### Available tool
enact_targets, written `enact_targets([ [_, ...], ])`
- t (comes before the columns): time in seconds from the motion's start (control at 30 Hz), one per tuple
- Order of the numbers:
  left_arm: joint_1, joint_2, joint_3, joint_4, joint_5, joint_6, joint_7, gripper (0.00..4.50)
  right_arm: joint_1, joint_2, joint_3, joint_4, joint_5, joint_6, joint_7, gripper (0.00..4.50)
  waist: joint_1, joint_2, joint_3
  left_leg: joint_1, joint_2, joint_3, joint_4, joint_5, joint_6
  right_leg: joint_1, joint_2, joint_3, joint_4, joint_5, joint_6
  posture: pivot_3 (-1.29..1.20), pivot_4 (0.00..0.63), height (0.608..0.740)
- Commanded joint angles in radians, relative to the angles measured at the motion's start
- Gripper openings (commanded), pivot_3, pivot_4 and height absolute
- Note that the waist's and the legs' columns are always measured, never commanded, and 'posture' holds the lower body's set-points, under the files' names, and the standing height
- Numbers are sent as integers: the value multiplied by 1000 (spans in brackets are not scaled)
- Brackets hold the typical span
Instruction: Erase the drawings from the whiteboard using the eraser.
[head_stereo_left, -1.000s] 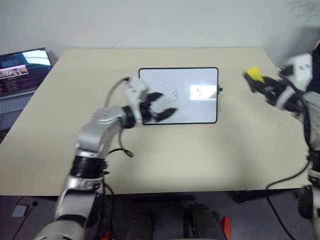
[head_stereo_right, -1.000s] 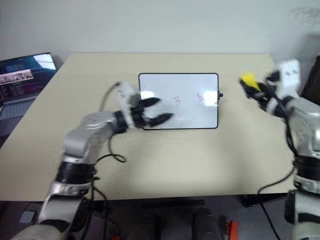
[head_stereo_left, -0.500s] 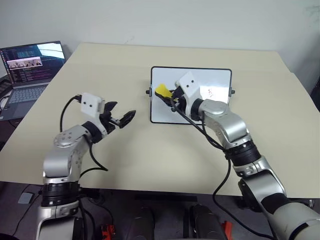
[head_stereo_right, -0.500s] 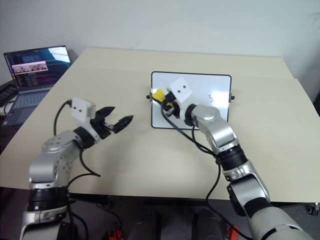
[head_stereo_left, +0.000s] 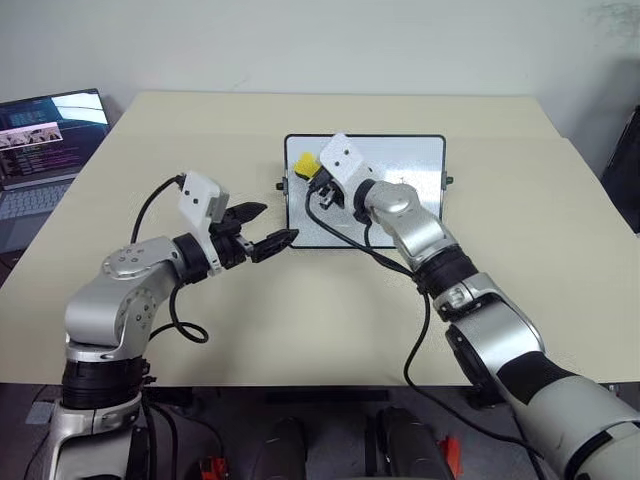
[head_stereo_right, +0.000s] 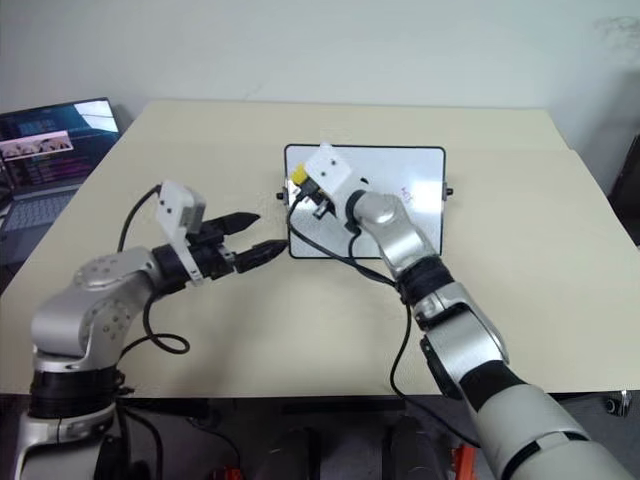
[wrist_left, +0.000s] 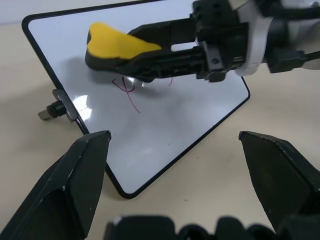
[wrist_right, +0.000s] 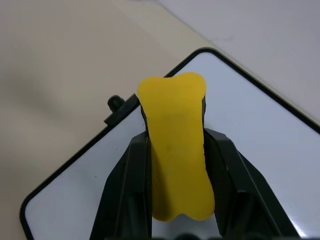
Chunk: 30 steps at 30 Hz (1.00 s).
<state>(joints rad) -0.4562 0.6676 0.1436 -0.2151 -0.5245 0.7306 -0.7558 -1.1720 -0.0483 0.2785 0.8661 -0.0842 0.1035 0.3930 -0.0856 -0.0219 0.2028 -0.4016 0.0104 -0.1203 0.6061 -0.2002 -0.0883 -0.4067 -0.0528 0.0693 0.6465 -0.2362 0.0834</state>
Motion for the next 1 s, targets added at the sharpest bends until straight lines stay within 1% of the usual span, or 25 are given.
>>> enact_targets([
  [0.03, -36, 37, 8, 6, 6, -8, -16, 4500, -71, 19, -17, 90, -26, -89, -19, 1120, -1, 0, 0, 0, 0, 0, 0, 0, 0, 0, 0, 0, 0, 0, 0, 0, 150, 740],
  [0.17, -29, 77, 8, -7, 10, -1, -28, 4500, -107, 27, -29, 198, -47, -146, -48, 1120, -3, 0, 0, 0, 0, 0, -2, 0, 0, -1, 0, 0, 0, 0, 0, 0, 150, 740],
  [0.3, -32, 92, 13, -16, 2, 4, -31, 4500, -128, 29, -37, 256, -66, -187, -60, 1120, -3, 0, 0, 0, 0, 0, -3, 0, 0, -1, 0, 0, 0, -1, -1, 0, 150, 740],
  [0.63, -34, 131, 29, -13, 10, -7, -33, 4500, -167, 28, -67, 307, -67, -223, -63, 1119, -4, 0, 0, 0, 0, 0, -4, 0, 0, -1, 0, 0, 0, -1, -1, 0, 150, 740],
  [1.0, -26, 132, 14, -8, 19, -16, -37, 4500, -170, 45, -67, 354, -104, -231, -97, 1111, -5, 0, 0, 0, 0, 0, -4, 0, 0, -2, 0, 0, 1, -1, -1, 0, 150, 740],
])
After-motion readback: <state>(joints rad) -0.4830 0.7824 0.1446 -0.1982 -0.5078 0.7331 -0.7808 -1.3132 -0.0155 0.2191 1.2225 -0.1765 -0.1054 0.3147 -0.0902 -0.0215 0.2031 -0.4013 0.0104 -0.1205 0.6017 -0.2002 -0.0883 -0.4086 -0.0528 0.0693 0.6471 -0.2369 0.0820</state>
